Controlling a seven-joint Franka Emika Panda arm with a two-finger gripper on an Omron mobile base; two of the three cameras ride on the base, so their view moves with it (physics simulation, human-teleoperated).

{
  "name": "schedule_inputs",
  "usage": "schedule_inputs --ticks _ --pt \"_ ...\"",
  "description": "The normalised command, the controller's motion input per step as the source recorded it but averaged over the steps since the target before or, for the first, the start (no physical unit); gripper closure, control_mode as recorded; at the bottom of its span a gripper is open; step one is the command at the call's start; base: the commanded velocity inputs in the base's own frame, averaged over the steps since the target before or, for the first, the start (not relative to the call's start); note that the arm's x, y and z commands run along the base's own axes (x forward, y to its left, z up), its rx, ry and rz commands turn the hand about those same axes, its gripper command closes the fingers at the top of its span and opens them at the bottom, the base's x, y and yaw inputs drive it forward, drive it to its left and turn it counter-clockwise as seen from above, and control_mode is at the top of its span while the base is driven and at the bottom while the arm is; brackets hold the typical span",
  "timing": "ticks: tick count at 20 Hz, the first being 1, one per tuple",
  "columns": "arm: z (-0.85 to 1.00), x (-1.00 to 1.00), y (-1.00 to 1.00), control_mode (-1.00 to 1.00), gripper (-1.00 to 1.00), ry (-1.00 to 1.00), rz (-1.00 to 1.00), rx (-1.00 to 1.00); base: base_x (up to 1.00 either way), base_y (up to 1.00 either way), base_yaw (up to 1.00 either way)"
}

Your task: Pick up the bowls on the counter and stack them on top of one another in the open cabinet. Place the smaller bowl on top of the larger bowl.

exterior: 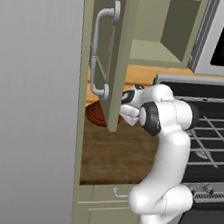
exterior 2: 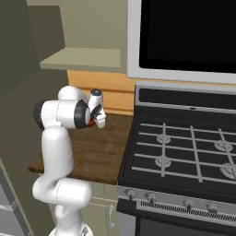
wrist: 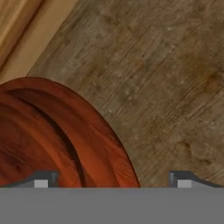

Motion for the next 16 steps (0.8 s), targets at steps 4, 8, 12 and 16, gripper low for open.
schedule_inputs --ticks 4,8,12,16 --pt "-0.37 0.24 0.24 -1.00 -1.00 0.00 0.00 -0.03 0.00 0.00 0.00" --pt "-0.41 0.14 0.14 -1.00 1.00 0.01 0.00 -0.08 0.00 0.00 0.00" --pt "-0.03 0.00 0.01 -1.00 1.00 0.01 0.00 -0.04 0.00 0.00 0.00" --pt "0.20 -0.27 0.00 -1.00 1.00 -0.07 0.00 0.00 0.00 0.00 0.00"
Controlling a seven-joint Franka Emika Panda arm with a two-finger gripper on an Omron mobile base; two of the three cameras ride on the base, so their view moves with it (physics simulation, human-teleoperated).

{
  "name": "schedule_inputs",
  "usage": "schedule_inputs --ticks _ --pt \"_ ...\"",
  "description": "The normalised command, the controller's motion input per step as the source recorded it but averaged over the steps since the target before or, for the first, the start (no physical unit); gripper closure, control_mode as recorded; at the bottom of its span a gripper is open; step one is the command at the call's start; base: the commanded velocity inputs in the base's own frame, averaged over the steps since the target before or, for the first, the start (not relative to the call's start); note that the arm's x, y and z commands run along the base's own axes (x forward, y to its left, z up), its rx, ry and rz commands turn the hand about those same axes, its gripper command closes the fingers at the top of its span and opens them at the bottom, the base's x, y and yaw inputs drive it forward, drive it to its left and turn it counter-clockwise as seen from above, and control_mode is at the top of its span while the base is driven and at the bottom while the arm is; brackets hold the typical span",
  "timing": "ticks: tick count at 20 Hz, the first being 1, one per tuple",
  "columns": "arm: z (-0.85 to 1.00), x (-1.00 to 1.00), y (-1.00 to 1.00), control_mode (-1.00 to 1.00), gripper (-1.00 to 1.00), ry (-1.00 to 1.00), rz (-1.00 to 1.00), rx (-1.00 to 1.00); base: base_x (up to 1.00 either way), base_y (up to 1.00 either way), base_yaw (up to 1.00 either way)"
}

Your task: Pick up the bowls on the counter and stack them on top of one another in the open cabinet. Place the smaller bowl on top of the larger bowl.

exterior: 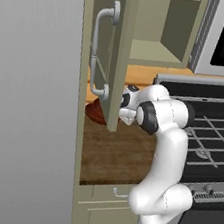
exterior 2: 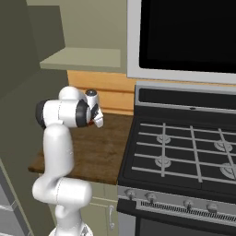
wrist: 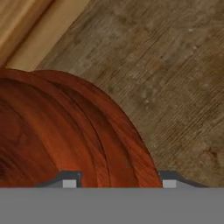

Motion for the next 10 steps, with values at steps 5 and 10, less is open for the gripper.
schedule_inputs --ticks 5,10 --pt "0.57 -0.74 -0.25 -1.00 1.00 -0.06 -0.09 0.00 0.00 0.00 0.00" --pt "0.98 -0.95 -0.51 -1.00 1.00 -0.12 -0.13 0.00 0.00 0.00 0.00"
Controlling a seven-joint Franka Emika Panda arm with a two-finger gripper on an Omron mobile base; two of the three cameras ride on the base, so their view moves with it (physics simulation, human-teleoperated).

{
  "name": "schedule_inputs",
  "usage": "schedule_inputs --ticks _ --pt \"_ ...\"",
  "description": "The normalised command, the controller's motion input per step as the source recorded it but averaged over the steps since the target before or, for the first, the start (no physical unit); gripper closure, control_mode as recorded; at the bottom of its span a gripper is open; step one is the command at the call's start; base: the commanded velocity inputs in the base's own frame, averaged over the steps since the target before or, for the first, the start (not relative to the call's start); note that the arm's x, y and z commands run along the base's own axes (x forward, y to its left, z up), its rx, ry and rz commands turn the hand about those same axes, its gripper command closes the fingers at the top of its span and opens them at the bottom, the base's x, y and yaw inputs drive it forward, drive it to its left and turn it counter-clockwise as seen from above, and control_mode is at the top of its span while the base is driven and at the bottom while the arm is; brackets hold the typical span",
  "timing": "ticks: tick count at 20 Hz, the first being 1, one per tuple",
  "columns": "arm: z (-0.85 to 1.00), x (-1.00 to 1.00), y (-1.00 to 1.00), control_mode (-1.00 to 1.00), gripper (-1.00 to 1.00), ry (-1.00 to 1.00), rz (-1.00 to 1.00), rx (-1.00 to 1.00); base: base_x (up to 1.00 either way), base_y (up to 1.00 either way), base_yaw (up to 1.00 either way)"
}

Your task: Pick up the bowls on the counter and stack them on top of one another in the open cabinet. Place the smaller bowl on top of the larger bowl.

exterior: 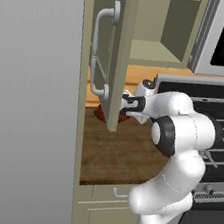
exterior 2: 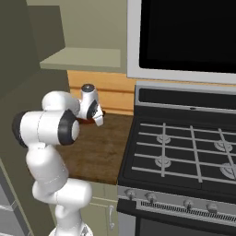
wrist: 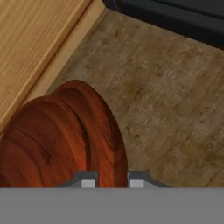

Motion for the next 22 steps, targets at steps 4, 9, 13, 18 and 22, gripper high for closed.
schedule_inputs --ticks 4,9,13,18,22 --pt "1.00 -0.89 -0.48 -1.00 1.00 -0.15 -0.10 0.00 0.00 0.00 0.00" --pt "1.00 -0.77 -0.40 -1.00 1.00 -0.18 -0.09 0.00 0.00 0.00 0.00" --pt "1.00 -0.72 -0.24 -1.00 1.00 -0.12 -0.02 0.00 0.00 0.00 0.00" --pt "1.00 -0.71 -0.22 -1.00 1.00 -0.05 0.00 0.05 0.00 0.00 0.00" --pt "1.00 -0.48 -0.09 -1.00 1.00 -0.10 0.00 0.10 0.00 0.00 0.00"
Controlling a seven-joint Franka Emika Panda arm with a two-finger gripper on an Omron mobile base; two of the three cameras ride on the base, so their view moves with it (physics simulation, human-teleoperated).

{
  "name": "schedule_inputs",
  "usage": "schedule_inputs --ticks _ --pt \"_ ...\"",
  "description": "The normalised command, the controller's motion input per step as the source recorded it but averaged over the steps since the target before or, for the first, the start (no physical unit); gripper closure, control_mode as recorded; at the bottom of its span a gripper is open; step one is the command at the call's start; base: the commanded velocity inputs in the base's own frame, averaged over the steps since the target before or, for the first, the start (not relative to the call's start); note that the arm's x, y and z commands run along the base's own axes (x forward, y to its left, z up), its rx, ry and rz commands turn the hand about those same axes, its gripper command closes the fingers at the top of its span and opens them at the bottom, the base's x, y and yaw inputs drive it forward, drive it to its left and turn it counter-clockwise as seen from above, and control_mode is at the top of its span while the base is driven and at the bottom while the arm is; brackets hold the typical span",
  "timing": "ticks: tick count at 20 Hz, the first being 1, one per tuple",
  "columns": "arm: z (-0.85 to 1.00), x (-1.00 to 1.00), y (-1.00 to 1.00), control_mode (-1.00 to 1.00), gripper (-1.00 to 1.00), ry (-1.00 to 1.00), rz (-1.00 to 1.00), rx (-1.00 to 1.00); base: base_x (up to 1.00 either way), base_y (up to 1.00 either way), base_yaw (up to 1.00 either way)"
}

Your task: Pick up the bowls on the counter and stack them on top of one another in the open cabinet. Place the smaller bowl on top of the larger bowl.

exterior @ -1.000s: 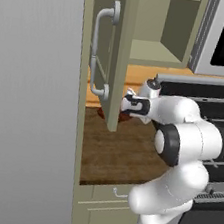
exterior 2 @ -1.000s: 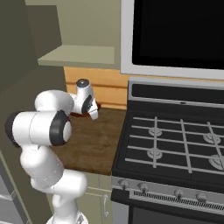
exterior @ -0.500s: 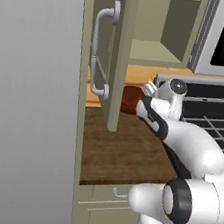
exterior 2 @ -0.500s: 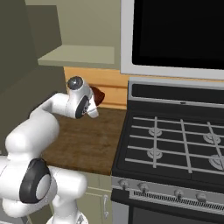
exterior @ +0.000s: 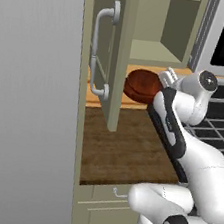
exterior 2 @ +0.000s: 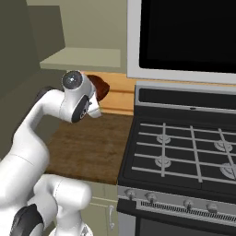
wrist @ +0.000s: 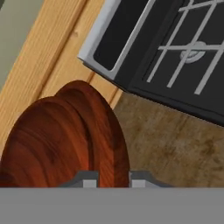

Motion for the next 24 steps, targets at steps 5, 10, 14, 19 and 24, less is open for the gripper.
schedule_inputs --ticks 5,10,14,19,24 --pt "1.00 -0.04 0.00 -1.00 1.00 -0.18 0.00 0.13 0.00 0.00 0.00" --pt "1.00 0.21 0.01 -1.00 1.00 -0.17 0.00 0.08 0.00 0.00 0.00" --pt "0.08 -1.00 -0.04 -1.00 1.00 0.00 0.00 0.00 0.00 0.00 0.00" --pt "0.04 -1.00 -0.11 -1.00 1.00 -0.02 0.00 0.01 0.00 0.00 0.00" --pt "0.98 -0.81 0.00 -1.00 1.00 -0.31 0.00 0.13 0.00 0.00 0.00"
